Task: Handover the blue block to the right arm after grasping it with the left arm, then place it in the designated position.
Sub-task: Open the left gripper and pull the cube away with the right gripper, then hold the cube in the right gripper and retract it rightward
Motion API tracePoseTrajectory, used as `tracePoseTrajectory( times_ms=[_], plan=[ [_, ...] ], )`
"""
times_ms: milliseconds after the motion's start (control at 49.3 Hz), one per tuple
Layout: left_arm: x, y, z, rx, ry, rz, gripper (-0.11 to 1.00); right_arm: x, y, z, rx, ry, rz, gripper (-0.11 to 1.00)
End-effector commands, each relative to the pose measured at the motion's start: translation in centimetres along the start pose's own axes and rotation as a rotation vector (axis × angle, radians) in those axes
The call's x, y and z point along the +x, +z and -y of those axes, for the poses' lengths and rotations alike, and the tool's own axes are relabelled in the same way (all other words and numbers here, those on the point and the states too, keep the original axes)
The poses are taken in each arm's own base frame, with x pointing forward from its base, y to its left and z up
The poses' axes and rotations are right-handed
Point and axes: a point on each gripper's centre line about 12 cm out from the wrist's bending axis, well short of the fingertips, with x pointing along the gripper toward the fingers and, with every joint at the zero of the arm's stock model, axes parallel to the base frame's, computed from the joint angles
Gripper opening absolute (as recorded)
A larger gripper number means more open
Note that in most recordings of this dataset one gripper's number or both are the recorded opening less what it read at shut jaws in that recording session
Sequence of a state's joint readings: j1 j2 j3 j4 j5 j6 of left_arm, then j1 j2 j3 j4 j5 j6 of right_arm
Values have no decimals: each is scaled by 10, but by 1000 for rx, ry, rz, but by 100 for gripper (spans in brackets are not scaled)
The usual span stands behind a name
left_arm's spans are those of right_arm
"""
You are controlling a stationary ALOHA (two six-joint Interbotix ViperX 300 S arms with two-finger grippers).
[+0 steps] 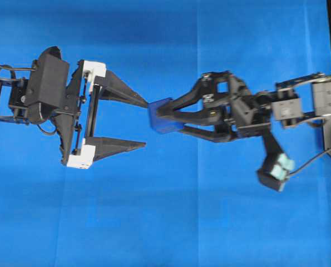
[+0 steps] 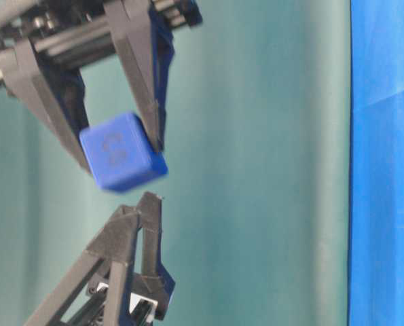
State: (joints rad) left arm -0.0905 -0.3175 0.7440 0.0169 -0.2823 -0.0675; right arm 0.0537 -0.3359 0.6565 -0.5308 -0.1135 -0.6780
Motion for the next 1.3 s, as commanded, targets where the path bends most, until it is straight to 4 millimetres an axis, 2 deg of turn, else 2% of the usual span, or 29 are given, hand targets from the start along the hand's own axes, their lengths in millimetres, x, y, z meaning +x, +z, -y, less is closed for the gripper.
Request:
tracePoseTrajectory(
  times_ms=[0, 304, 527, 649, 811, 1277],
  plan=[
    [-5, 11, 1, 0, -4, 37, 93, -15, 6, 11, 2, -45, 19, 43],
    [-7, 11, 1, 2, -4, 40, 93, -43, 5, 10, 0, -53, -1, 43],
    [-7, 11, 1, 2, -4, 40, 93, -48, 4, 6, 0, -28, -23, 43],
    [-7, 11, 1, 2, -4, 41, 93, -48, 4, 7, 60, -35, -20, 43],
    [-7, 11, 1, 3, -3, 41, 93, -49, 4, 7, 248, -33, -23, 43],
    [-7, 12, 0, 14, -1, 43, 93, -57, 5, 11, 955, -53, -14, 42]
  ],
)
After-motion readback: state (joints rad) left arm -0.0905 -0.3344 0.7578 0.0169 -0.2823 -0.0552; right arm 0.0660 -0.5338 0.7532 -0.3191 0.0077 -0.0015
